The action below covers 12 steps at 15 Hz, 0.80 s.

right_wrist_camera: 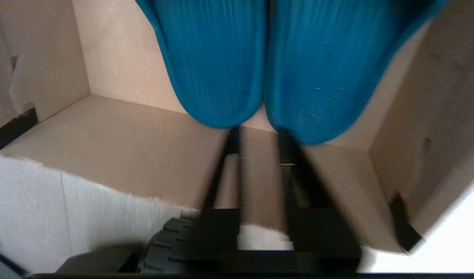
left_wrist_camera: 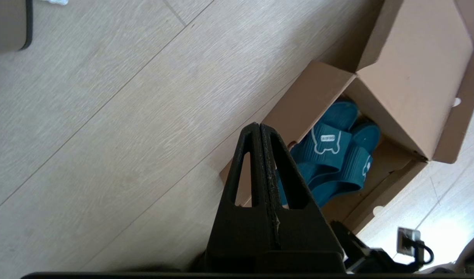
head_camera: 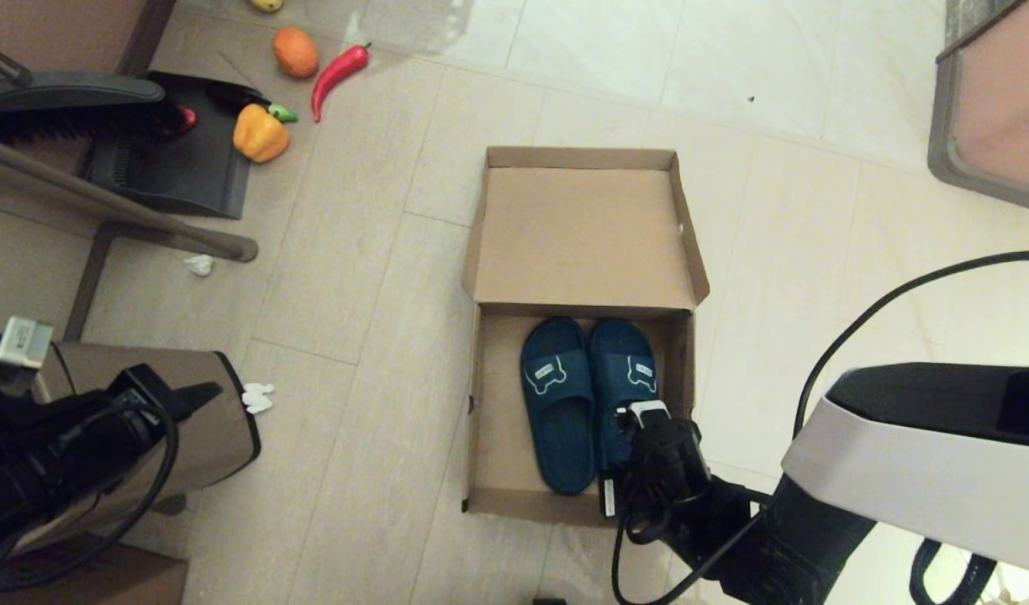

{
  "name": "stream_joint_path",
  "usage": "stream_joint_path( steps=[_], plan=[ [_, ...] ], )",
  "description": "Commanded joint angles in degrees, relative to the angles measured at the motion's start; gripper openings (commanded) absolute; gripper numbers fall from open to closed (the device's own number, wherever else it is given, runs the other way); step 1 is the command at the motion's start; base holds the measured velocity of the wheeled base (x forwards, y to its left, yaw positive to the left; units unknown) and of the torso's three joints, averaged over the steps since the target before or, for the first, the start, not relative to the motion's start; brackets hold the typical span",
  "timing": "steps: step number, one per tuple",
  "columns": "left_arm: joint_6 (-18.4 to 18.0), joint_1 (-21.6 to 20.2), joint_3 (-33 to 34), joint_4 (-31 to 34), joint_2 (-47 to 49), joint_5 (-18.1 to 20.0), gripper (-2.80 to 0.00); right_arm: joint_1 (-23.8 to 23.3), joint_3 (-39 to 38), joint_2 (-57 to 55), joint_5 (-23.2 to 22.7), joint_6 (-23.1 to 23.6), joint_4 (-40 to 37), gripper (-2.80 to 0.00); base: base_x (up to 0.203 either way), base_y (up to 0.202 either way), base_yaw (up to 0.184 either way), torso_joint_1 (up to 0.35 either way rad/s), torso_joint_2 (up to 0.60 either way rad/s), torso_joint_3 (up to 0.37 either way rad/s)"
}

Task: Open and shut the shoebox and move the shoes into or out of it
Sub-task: Put the shoes out of the shoe box

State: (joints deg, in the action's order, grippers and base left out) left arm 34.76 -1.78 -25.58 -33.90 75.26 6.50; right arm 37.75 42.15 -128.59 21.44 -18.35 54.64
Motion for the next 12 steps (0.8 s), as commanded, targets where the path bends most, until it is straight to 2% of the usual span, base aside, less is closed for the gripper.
stream_joint_path(
  steps=[1,5,12],
  plan=[
    [0.2,-0.2,0.3,-0.2,0.7,0.1,-2.80,-0.1,1.7,-2.9,0.3,-0.1,0.3,0.00,0.000,0.000,0.000,0.000,0.00,0.000],
    [0.3,-0.4,0.4,-0.2,2.3,0.3,-2.80,-1.0,9.3,-6.5,2.5,0.1,0.0,0.00,0.000,0.000,0.000,0.000,0.00,0.000],
    [0.3,-0.4,0.3,-0.2,2.4,0.3,-2.80,-5.0,25.4,-14.9,4.5,0.2,-6.1,0.00,0.000,0.000,0.000,0.000,0.00,0.000]
  ],
)
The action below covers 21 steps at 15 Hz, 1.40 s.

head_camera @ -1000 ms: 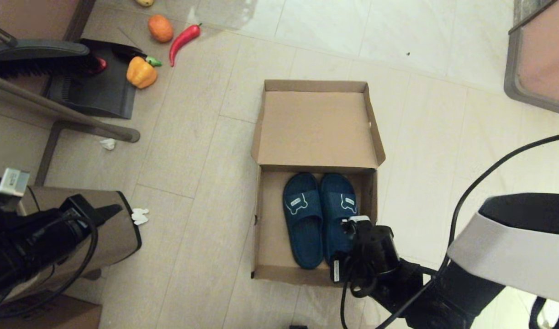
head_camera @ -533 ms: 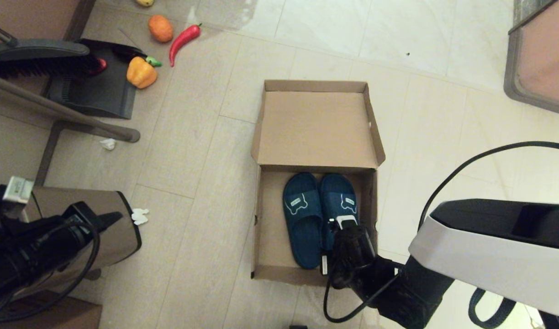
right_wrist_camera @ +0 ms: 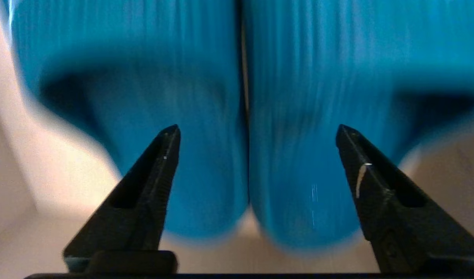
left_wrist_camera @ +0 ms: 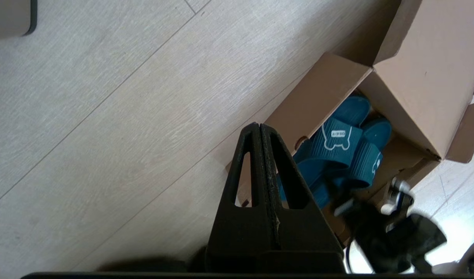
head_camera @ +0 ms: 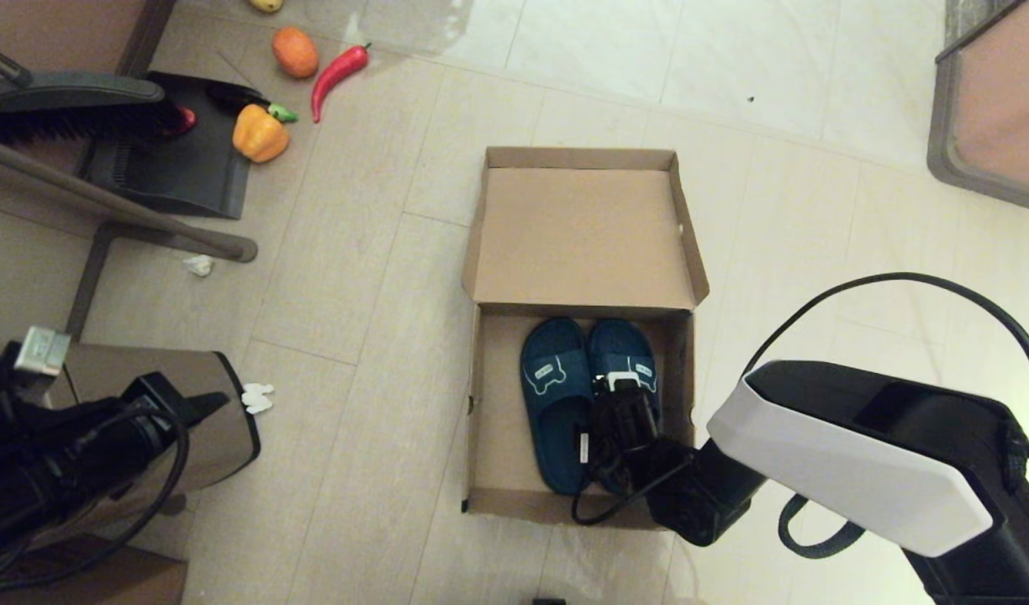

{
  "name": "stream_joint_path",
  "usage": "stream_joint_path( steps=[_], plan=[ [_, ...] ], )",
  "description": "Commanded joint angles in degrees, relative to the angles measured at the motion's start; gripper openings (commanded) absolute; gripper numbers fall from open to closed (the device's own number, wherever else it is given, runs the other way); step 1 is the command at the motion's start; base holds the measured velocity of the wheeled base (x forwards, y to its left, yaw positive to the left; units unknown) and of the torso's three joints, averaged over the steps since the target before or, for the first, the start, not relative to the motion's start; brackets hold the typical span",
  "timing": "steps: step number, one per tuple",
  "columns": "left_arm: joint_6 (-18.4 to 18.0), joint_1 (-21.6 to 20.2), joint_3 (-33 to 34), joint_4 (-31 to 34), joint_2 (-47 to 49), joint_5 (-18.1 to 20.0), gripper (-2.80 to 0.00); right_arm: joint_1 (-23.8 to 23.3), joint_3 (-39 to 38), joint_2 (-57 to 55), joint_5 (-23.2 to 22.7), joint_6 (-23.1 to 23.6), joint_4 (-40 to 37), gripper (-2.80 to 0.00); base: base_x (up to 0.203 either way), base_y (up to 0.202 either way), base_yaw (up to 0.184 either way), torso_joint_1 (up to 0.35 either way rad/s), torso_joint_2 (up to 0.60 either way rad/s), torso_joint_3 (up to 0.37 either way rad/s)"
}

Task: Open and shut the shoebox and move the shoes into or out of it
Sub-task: Put the shoes out of the shoe box

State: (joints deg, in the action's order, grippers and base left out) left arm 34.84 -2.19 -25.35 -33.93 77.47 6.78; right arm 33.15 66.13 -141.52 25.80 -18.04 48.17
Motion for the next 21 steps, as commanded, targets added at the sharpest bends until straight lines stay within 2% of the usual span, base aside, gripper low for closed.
stream_joint_path(
  steps=[1,5,9,10,17,21],
  plan=[
    [0.2,0.0,0.4,-0.2,0.3,0.1,-2.80,-1.0,3.9,-2.5,0.2,0.0,0.1,0.00,0.000,0.000,0.000,0.000,0.00,0.000],
    [0.2,0.0,0.5,-0.2,1.1,0.1,-2.80,-2.2,9.8,-3.8,0.2,2.3,-0.2,0.00,0.000,0.000,0.000,0.000,0.00,0.000],
    [0.2,-0.1,0.3,-0.3,1.7,0.1,-2.80,-2.0,11.1,-4.4,0.3,4.4,0.1,0.00,0.000,0.000,0.000,0.000,0.00,0.000],
    [0.2,0.0,0.2,-0.3,1.8,0.1,-2.80,-1.8,11.5,-4.4,0.3,4.5,0.1,-2.80,0.000,0.000,0.000,0.000,0.00,0.000],
    [0.2,0.0,1.0,-0.3,1.2,0.1,-2.80,-1.6,12.5,-4.2,0.3,4.6,0.4,-2.80,0.000,0.000,0.000,0.000,0.00,0.000],
    [0.2,0.0,3.8,-0.3,-0.3,0.1,-2.80,-0.8,9.2,-0.5,0.4,4.5,0.4,-2.80,0.000,0.000,0.000,0.000,0.00,0.000]
  ],
)
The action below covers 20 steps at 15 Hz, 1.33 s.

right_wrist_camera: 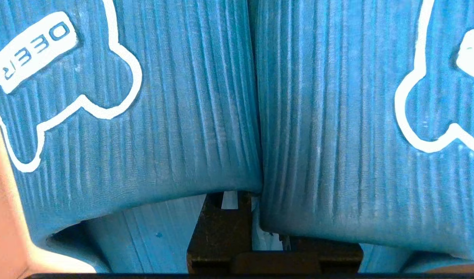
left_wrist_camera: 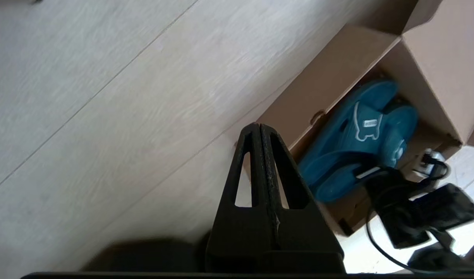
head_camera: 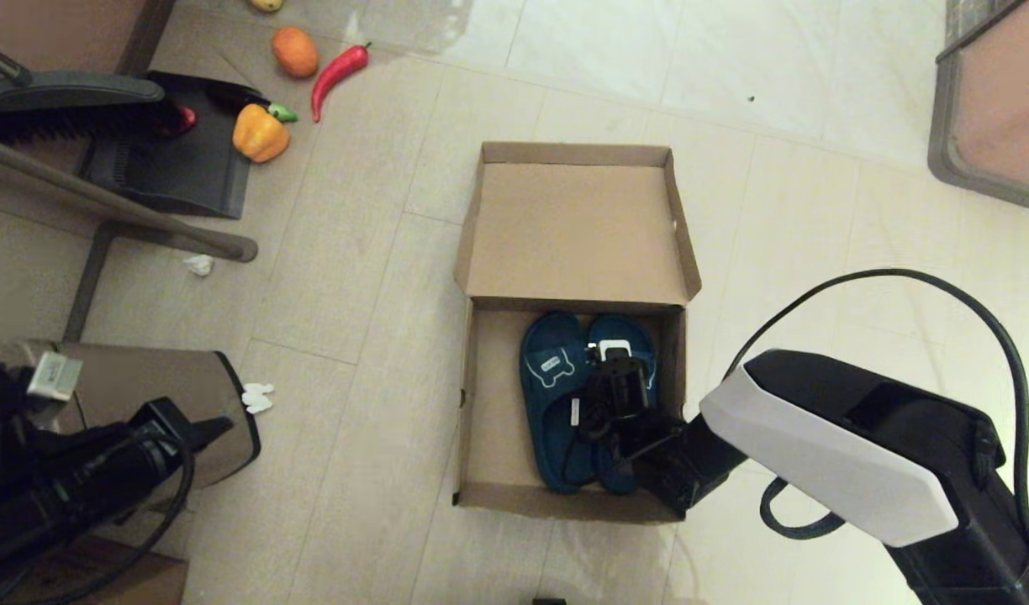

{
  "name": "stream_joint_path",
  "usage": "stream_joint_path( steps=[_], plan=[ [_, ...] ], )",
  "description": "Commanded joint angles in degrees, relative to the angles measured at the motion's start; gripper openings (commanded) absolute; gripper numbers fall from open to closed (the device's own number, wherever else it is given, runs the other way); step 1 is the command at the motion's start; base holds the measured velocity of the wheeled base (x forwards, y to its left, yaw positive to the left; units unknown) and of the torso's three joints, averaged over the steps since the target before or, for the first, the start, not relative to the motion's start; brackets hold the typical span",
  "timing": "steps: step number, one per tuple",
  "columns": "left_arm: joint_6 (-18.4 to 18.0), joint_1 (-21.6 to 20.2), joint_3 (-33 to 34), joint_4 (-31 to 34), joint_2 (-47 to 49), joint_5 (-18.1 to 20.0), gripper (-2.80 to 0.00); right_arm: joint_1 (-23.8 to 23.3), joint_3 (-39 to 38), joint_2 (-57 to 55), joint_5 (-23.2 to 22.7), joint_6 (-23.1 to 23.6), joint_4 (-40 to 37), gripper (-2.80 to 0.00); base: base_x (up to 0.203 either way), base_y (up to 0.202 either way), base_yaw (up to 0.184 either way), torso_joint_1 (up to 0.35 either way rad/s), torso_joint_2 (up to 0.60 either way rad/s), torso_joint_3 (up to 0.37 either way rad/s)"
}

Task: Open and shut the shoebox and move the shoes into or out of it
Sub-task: Put the shoes out of the shoe box

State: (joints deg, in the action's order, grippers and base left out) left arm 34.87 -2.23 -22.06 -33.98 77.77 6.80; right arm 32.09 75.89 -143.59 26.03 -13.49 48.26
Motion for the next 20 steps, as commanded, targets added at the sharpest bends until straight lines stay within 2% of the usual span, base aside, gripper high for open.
stream_joint_path(
  steps=[1,6,10,14,16,20],
  plan=[
    [0.2,0.0,1.1,-0.2,-0.9,0.1,-2.80,0.9,-2.8,3.1,0.2,-0.2,0.3,-2.80,0.000,0.000,0.000,0.000,0.00,0.000],
    [0.2,0.0,3.1,-0.2,-1.9,0.1,-2.80,6.2,-15.9,14.2,-0.1,-0.7,2.8,-2.80,0.000,0.000,0.000,0.000,0.00,0.000],
    [0.2,0.0,5.2,-0.2,-5.5,-0.1,-2.80,9.5,-20.4,23.0,0.2,-0.1,4.6,-2.80,0.000,0.000,0.000,0.000,0.00,0.000],
    [0.3,-0.8,5.2,-0.1,-6.3,-0.2,-2.80,10.8,-22.8,34.8,0.3,0.3,2.6,-2.80,0.000,0.000,0.000,0.000,0.00,0.000],
    [0.3,-0.9,4.6,-0.1,-5.9,-0.1,-2.80,8.0,-25.1,40.3,0.3,0.5,-0.2,-2.80,0.000,0.000,0.000,0.000,0.00,0.000],
    [0.3,-0.8,4.7,-0.1,-5.8,0.0,-2.80,-6.7,-29.7,46.3,0.1,0.5,-2.5,-2.80,0.000,0.000,0.000,0.000,0.00,0.000]
  ],
)
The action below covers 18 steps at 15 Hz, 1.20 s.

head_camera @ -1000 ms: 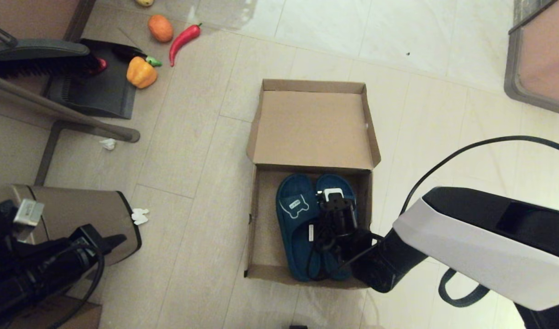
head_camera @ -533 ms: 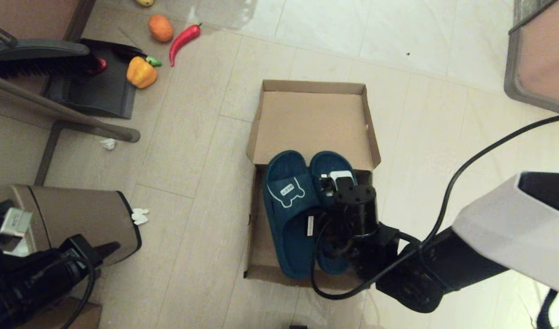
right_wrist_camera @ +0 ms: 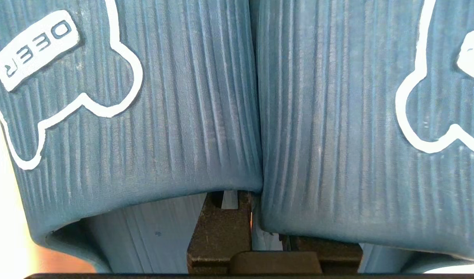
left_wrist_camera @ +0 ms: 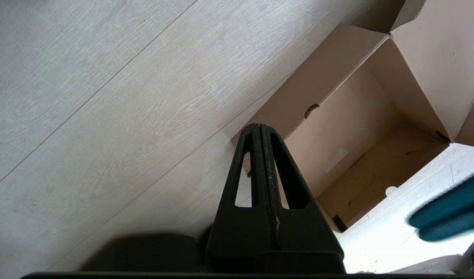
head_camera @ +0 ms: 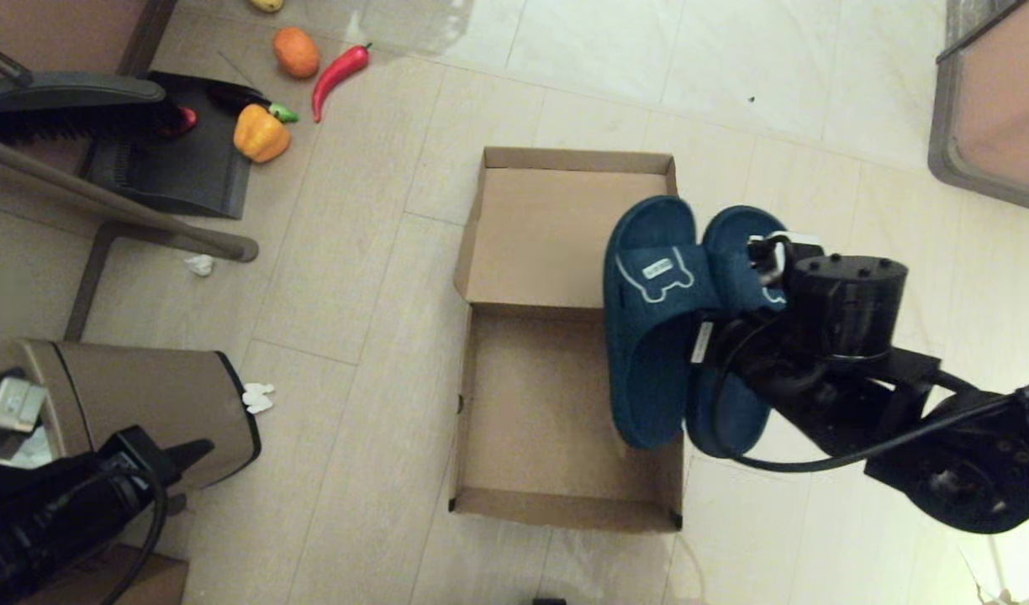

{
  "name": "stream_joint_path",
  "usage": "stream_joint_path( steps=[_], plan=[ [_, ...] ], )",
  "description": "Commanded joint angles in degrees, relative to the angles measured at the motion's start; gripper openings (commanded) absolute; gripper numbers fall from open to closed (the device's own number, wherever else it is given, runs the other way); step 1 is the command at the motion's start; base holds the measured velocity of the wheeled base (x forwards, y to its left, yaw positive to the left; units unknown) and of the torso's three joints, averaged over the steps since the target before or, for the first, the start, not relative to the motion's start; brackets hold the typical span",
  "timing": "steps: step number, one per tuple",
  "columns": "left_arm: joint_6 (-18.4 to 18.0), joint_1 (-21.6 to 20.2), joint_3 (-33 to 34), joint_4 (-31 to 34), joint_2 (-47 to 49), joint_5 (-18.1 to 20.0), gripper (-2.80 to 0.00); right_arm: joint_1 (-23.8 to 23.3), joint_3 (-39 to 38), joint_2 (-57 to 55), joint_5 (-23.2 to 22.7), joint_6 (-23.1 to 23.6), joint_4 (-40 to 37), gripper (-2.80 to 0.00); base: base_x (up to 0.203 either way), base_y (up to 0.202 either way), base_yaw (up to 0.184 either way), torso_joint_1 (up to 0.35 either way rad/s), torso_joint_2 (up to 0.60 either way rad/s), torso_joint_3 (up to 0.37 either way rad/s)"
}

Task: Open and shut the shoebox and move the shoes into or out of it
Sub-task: Put the shoes out of the shoe box

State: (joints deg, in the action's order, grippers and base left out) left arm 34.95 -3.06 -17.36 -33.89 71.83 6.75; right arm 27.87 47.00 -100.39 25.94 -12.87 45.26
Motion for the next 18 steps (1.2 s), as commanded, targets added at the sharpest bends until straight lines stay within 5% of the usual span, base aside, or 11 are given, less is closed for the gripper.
stream_joint_path(
  steps=[1,4,7,10,13,14,18],
  plan=[
    [0.2,0.0,-0.1,-0.2,0.5,0.1,-2.80,-6.1,-1.7,5.2,-0.2,0.0,-1.7,-2.80,0.000,0.000,0.000,0.000,0.00,0.000],
    [0.2,0.2,-0.6,-0.2,1.4,0.3,-2.80,-18.3,-2.6,7.7,-4.9,0.0,-7.7,-2.80,0.000,0.000,0.000,0.000,0.00,0.000],
    [0.2,0.1,-1.3,-0.3,2.1,1.2,-2.80,-30.2,-2.8,4.8,-14.5,0.8,-12.5,-2.80,0.000,0.000,0.000,0.000,0.00,0.000],
    [0.2,0.1,-3.5,-0.6,4.1,2.4,-2.80,-31.4,-3.4,-6.4,-17.4,1.3,-9.7,-2.80,0.000,0.000,0.000,0.000,0.00,0.000],
    [0.2,0.0,-6.9,-0.5,5.5,2.5,-2.80,-31.7,-2.8,-20.0,-17.8,3.2,1.8,-2.80,0.000,0.000,0.000,0.000,0.00,0.000],
    [0.3,0.0,-7.6,-0.4,5.8,2.5,-2.80,-31.9,-2.4,-24.1,-17.9,4.8,5.8,0.00,0.000,0.000,0.000,0.000,0.00,0.000],
    [0.3,0.0,-7.3,-0.4,6.0,2.6,-2.80,-32.2,2.5,-32.3,-18.3,7.5,12.6,0.00,0.000,0.000,0.000,0.000,0.00,0.000]
  ],
)
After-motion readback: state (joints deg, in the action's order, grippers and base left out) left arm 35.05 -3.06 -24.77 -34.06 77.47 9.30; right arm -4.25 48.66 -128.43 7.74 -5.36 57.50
